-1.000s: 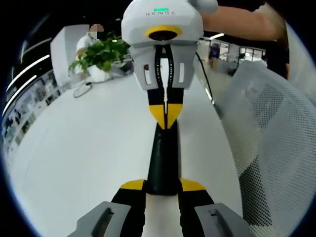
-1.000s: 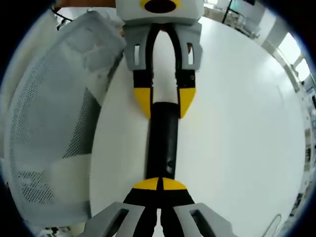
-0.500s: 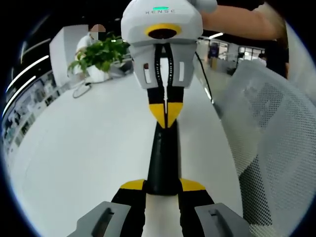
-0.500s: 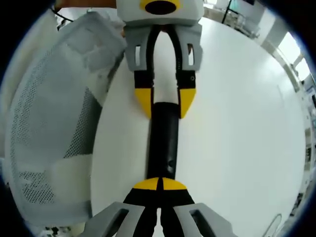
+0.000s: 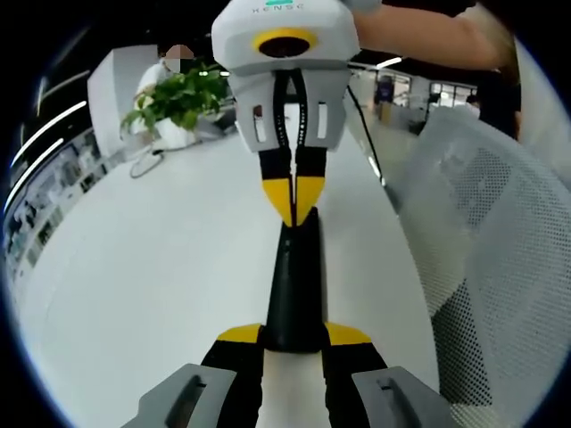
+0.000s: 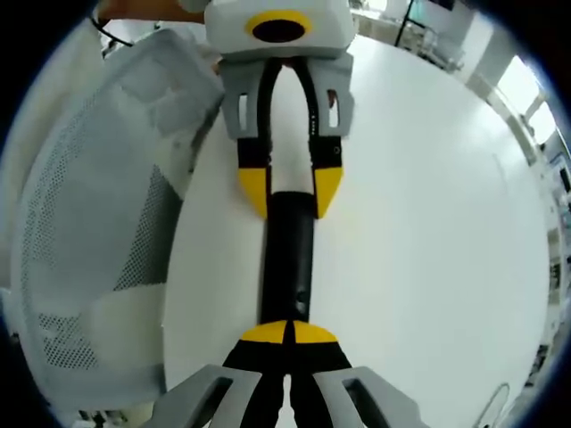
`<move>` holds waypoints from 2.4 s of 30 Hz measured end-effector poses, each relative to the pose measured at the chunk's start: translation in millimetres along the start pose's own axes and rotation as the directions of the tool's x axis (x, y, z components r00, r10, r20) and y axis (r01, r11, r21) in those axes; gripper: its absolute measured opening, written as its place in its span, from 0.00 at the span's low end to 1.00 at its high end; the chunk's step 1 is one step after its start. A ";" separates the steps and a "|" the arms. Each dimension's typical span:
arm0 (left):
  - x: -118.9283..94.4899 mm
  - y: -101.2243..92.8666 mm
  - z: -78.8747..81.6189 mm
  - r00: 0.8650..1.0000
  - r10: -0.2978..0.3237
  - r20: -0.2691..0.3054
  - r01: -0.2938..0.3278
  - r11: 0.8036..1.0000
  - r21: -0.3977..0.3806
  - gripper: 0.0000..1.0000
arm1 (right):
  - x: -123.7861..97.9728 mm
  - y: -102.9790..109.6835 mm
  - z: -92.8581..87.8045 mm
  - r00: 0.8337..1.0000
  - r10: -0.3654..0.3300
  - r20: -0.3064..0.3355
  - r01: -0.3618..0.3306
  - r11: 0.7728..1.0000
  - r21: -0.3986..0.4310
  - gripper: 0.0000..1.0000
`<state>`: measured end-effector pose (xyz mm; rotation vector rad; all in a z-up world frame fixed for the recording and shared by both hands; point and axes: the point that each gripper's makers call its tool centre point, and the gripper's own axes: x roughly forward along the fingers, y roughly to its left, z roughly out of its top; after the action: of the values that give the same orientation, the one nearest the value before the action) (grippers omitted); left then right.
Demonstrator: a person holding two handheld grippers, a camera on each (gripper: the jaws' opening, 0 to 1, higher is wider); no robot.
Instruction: Press the specified remote control buttons in sequence, fully releasing each button before pressing the next.
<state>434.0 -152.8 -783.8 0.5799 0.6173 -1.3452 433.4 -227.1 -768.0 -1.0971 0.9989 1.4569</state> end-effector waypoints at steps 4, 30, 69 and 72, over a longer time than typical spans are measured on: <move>0.3 0.9 -1.0 1.000 0.001 0.001 -0.001 1.000 0.000 0.24 | 1.4 -0.5 4.3 1.000 -0.001 0.002 0.001 1.000 -0.005 0.00; -0.6 -4.3 4.7 1.000 0.001 0.006 -0.001 1.000 0.007 0.24 | 8.7 -5.9 20.1 1.000 -0.006 0.016 0.007 1.000 -0.031 0.00; 0.5 -1.3 1.3 1.000 -0.001 0.002 0.001 1.000 0.000 0.23 | 14.2 -8.3 16.9 1.000 0.002 -0.005 -0.002 0.999 -0.035 0.00; 0.7 -0.8 1.0 1.000 0.000 0.002 0.000 1.000 0.000 0.23 | 13.9 -8.0 17.1 1.000 0.000 -0.005 0.000 0.999 -0.035 0.00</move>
<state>433.4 -154.1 -783.7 0.5780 0.6160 -1.3458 438.0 -206.3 -777.6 -1.1264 0.9800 1.4774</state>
